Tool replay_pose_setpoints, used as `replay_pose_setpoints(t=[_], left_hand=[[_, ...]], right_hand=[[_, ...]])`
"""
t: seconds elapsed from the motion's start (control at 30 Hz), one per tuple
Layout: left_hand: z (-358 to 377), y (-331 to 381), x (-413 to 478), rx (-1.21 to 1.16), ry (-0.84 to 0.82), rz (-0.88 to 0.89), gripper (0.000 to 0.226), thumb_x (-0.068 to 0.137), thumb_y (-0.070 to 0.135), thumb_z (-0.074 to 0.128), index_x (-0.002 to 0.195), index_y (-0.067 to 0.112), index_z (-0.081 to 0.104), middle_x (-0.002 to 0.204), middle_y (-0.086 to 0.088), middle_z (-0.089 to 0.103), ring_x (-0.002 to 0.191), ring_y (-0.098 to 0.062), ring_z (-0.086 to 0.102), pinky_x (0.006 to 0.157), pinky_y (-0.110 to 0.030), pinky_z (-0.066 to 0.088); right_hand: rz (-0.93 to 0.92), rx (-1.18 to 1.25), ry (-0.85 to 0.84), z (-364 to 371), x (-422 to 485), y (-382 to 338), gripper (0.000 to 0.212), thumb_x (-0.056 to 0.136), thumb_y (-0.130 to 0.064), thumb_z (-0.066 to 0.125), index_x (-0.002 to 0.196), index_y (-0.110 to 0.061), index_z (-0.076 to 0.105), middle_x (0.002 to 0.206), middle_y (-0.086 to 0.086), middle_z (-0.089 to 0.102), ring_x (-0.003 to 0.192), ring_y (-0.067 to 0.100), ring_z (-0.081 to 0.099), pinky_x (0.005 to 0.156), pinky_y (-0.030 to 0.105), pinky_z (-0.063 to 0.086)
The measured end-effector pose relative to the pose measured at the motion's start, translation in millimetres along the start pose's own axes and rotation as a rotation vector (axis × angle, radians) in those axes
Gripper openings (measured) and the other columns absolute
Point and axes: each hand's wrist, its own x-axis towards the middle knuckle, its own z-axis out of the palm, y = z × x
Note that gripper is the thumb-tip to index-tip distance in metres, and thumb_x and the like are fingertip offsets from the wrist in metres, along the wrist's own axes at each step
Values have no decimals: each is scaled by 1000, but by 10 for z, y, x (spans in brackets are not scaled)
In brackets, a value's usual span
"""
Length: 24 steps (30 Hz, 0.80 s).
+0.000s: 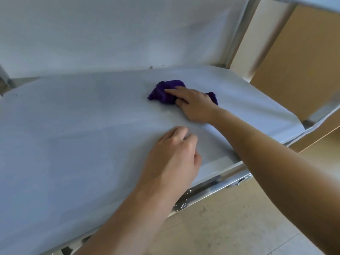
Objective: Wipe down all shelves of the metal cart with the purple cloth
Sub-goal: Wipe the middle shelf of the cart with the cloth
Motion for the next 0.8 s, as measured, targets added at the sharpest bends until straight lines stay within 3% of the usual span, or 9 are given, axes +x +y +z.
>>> replay_pose_setpoints(t=[0.13,0.27,0.47,0.6,0.7,0.8], left_hand=[[-94,32,13,-48,-10,-68,6,83,19,54,78,15,57,90,2,58,77,-24,54,63,-36,48],[-318,-8,-54,-8,50,-155,14,86,21,53,74,16,56,81,1,57,72,-26,54,61,-39,48],[-827,-703,-455,106,100,-234,10,83,21,61,87,20,70,101,7,68,87,-23,64,74,-36,55],[-949,-961,-640,141,127,-274,20,83,17,63,101,19,73,113,5,66,98,-20,64,81,-24,43],[-903,-952,-648,181,116,-246,20,82,13,62,101,14,71,108,2,66,89,-24,65,77,-28,44],[-902,-952,-651,195,115,-242,19,82,11,64,99,14,70,107,0,65,85,-29,65,76,-32,48]], right_hand=[[-51,54,61,61,-296,-214,45,103,-26,37,144,-44,37,154,-13,35,143,13,29,112,30,17],[-28,65,28,29,-304,-241,44,104,-28,36,144,-45,36,155,-14,33,144,15,28,112,31,17],[-41,60,26,28,-296,-266,44,104,-27,35,145,-42,36,154,-13,34,144,17,28,113,35,19],[-20,66,12,65,-247,-286,44,103,-26,36,144,-43,38,153,-14,37,143,17,30,113,37,21],[56,47,22,109,-218,-456,46,101,-28,37,144,-45,35,154,-14,34,142,20,31,114,40,24],[-36,16,3,283,-155,-984,48,99,-31,37,144,-48,32,157,-14,28,143,19,29,115,43,23]])
